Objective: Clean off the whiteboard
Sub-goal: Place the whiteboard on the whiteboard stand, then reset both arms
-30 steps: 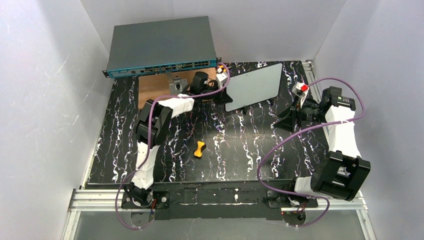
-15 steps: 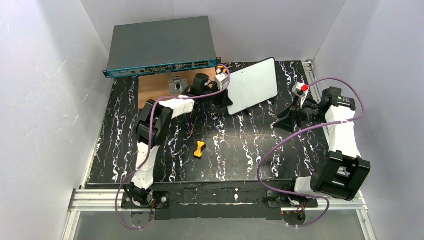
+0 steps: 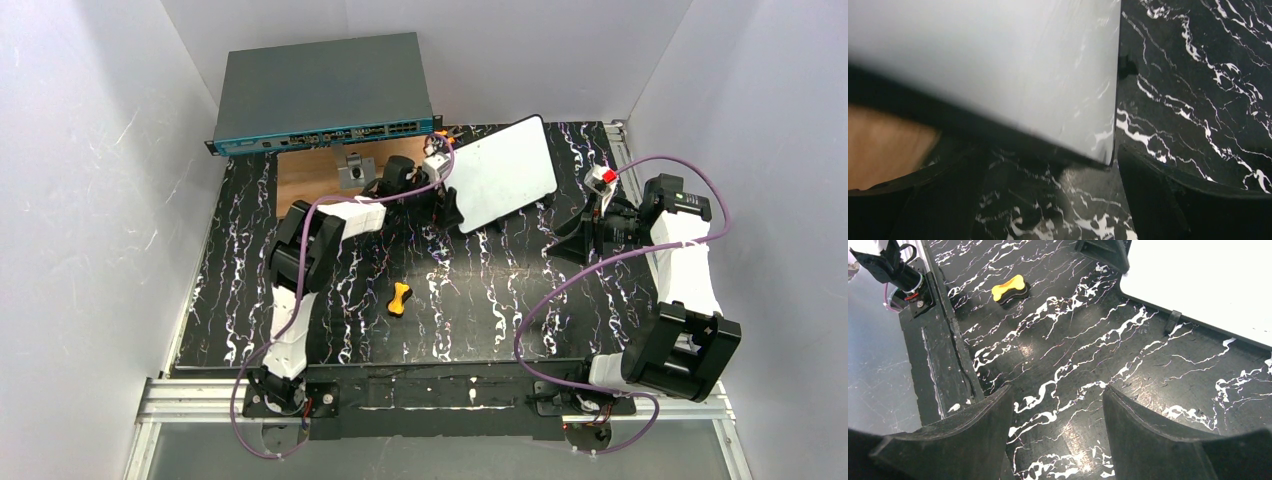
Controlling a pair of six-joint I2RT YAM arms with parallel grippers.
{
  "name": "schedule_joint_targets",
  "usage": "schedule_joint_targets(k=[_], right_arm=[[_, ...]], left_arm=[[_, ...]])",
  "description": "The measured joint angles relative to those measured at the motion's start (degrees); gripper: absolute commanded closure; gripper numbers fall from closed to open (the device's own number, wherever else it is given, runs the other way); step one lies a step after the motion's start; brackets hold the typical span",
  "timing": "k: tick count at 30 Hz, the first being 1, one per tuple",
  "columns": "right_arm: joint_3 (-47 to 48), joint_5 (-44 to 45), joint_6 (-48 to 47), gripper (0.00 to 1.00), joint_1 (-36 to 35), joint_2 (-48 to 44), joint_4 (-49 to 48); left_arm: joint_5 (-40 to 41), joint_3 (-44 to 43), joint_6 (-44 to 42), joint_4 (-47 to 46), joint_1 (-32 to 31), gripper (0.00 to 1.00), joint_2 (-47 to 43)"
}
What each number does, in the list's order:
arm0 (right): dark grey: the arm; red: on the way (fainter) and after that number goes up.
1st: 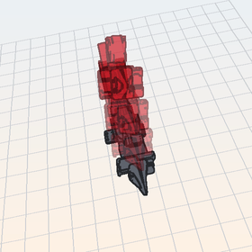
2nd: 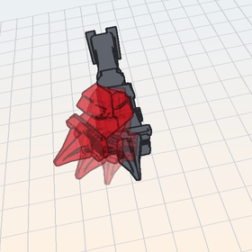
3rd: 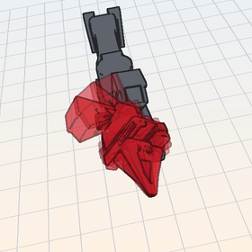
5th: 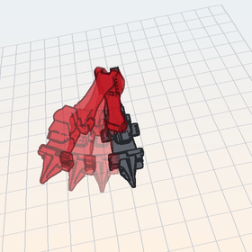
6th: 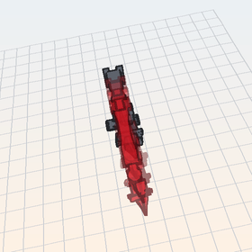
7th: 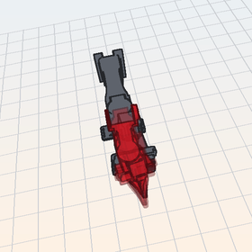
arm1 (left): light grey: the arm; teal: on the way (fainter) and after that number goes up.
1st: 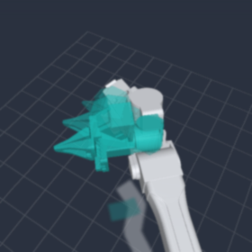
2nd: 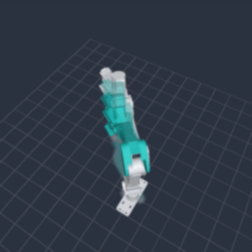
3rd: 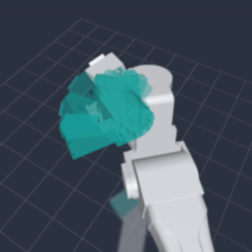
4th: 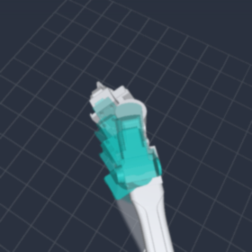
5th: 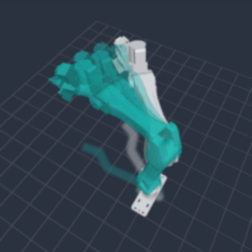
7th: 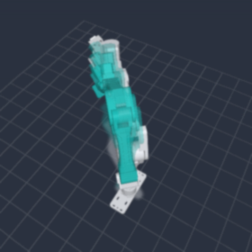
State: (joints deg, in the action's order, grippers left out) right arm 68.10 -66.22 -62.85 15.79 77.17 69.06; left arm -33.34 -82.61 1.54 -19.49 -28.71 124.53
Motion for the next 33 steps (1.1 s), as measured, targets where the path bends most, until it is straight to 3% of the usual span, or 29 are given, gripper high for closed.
schedule_joint_targets(k=[10, 18, 26, 33], right_arm=[[0.0, 0.0, -0.2, 0.28, 0.3, 0.0, 0.0], [-0.2, 1.2, 0.9, 0.26, 0.3, -2.5, -1.0], [-1.9, 3.6, 5.3, 0.24, 0.3, -8.3, -4.0], [-11.2, 10.2, 15.7, 0.15, 1.6, -20.4, -13.5]], left_arm=[[0.6, 7.8, 2.1, -0.3, 1.5, 0.02, -6.6], [1.1, 17.1, 2.7, 0.2, 1.5, 0.02, -19.2], [5.7, 31.8, 4.0, 6.4, 1.5, 0.02, -38.9], [16.8, 38.9, 6.9, 22.6, 1.6, 0.02, -66.2]])
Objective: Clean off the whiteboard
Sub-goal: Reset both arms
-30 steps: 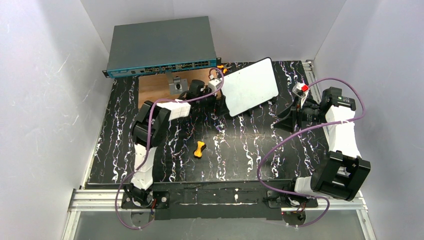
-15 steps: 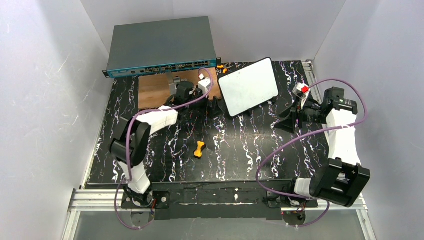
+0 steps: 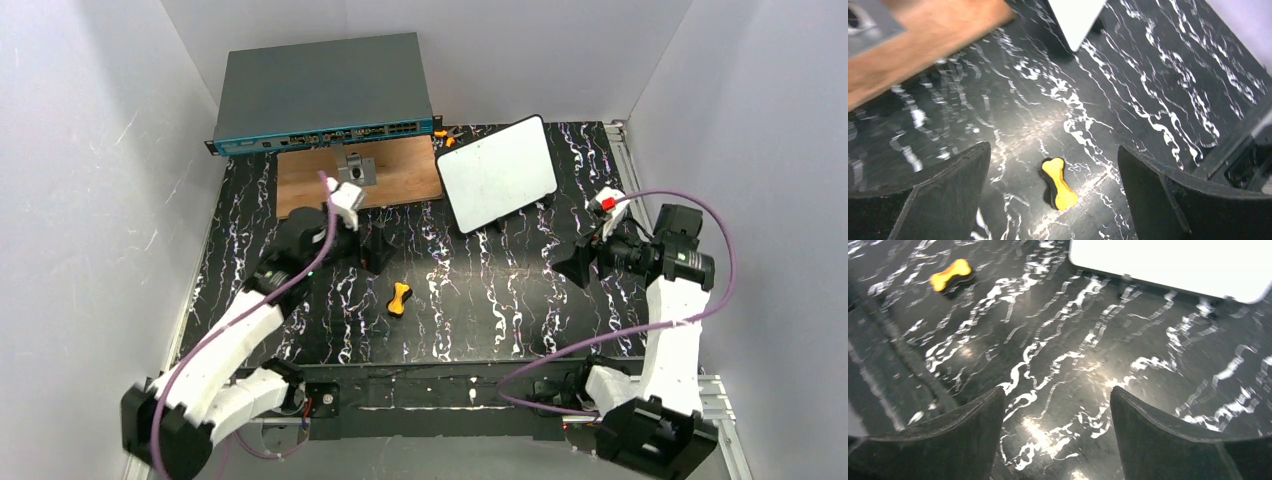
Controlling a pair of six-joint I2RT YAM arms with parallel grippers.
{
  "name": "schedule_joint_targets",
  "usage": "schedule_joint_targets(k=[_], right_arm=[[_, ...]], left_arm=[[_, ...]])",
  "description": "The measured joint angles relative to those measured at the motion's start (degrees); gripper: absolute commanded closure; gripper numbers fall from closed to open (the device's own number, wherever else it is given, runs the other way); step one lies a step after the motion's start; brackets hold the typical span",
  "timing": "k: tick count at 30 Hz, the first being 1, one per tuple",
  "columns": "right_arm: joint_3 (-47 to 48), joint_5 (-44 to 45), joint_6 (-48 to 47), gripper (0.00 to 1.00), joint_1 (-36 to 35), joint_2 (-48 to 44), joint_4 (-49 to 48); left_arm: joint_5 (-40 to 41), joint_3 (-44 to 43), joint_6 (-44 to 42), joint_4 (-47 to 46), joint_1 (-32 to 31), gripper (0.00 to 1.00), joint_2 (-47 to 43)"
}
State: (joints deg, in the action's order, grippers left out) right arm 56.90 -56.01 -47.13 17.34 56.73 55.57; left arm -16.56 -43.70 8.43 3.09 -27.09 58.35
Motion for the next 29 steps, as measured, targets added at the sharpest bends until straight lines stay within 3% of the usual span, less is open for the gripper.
schedule_joint_targets(k=[5, 9, 17, 29], right_arm=[[-3.6, 5.3, 11.6, 0.09, 5.2, -7.0, -9.3], [-3.9, 8.0, 20.5, 0.09, 7.8, -6.7, -15.3], [-5.4, 12.7, 30.5, 0.09, 8.8, -8.1, -20.5], [-7.6, 16.5, 40.1, 0.08, 10.8, -9.1, -24.9]], left_arm=[[10.3, 0.1, 2.0, 8.4, 1.2, 0.02, -16.8], [16.6, 0.0, 3.1, 12.8, 1.9, 0.02, -23.3], [23.7, 0.2, 2.6, 21.5, 1.9, 0.02, -21.8], [29.1, 4.8, 0.9, 21.7, 1.9, 0.02, -24.3]])
